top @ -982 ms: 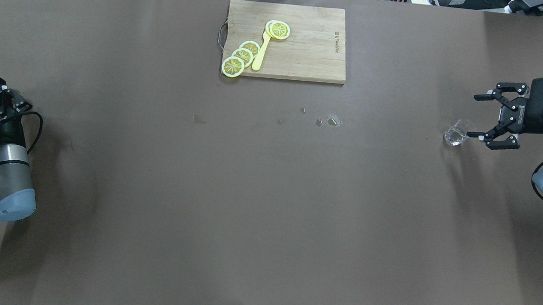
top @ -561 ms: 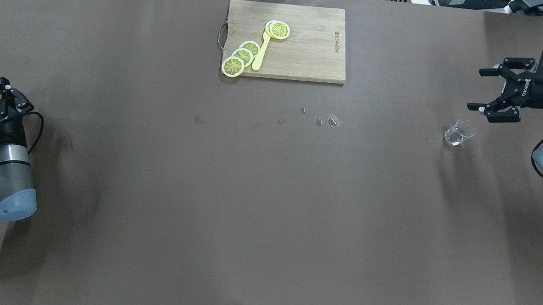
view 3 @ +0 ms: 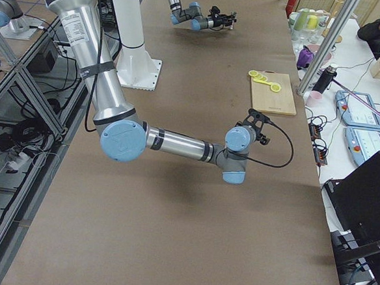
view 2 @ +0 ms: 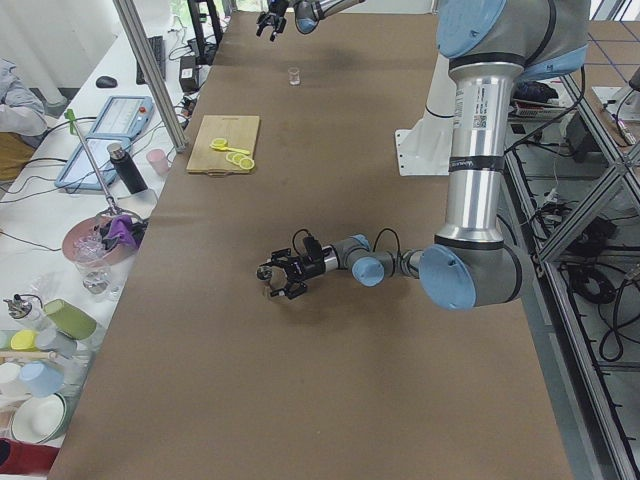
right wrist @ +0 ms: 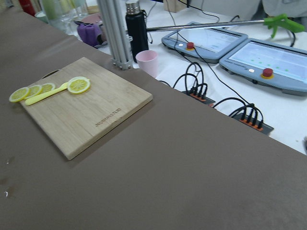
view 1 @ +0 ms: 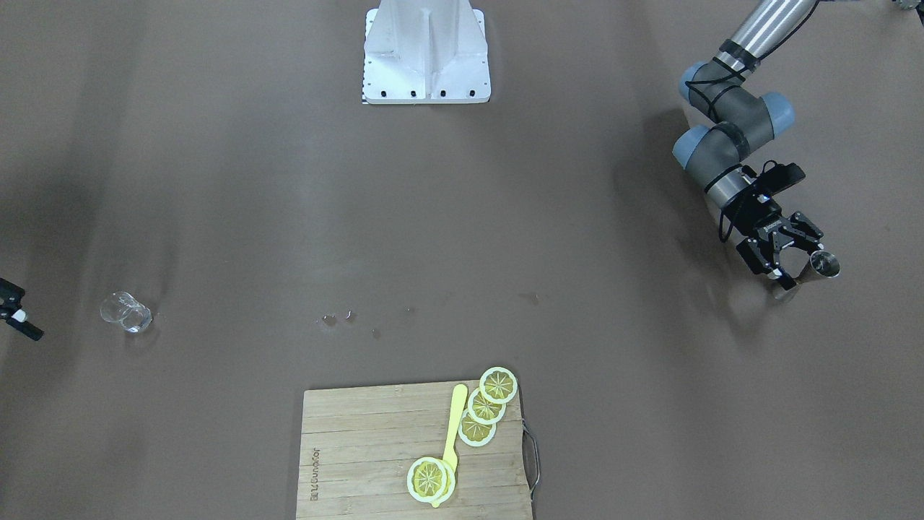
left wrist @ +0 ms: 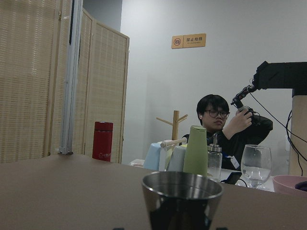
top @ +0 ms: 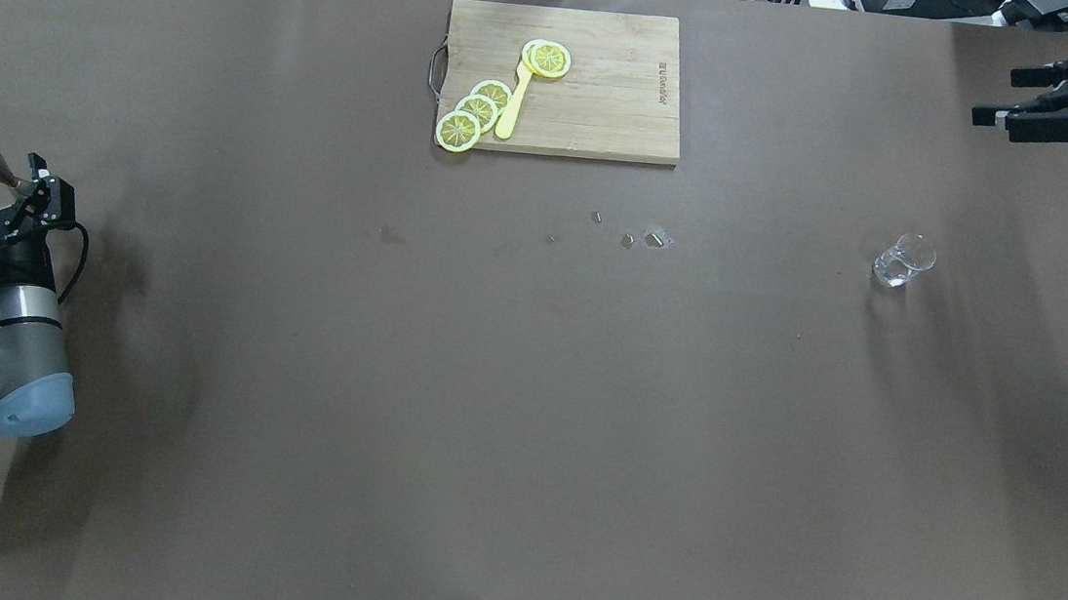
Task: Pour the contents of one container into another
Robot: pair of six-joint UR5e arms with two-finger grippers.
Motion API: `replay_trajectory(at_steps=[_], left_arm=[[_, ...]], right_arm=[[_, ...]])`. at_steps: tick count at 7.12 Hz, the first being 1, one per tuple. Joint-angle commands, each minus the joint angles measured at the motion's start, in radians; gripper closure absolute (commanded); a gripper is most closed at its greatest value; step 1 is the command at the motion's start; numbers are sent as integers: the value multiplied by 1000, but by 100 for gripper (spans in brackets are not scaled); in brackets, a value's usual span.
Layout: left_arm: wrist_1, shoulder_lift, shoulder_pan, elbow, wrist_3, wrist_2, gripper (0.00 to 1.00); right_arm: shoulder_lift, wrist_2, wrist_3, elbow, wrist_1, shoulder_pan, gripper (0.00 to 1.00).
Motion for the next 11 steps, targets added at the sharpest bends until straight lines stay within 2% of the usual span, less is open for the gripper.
replay_trajectory(at_steps=[1, 4, 5, 6, 8, 10, 11], left_arm=[[33, 11, 3, -45, 5, 11, 0], [91, 119, 109, -142, -4, 146, 0], [99, 129, 117, -150, -3, 155, 0], [125, 130, 146, -159, -4, 213, 0], [134, 132, 172, -161, -53, 272, 0], [142, 129, 241, -234, -27, 283, 0], [156, 117, 279, -293, 5, 262, 0]], right_arm=[[-11, 29, 8, 77, -253, 57, 0], [-138, 32, 2, 339, -736, 95, 0], [-167, 30, -2, 397, -865, 117, 0], [-197, 29, -13, 448, -1010, 128, 0], [-200, 11, -18, 472, -1310, 166, 0], [-200, -37, -18, 484, -1533, 212, 0], [-203, -86, -19, 504, -1598, 221, 0]])
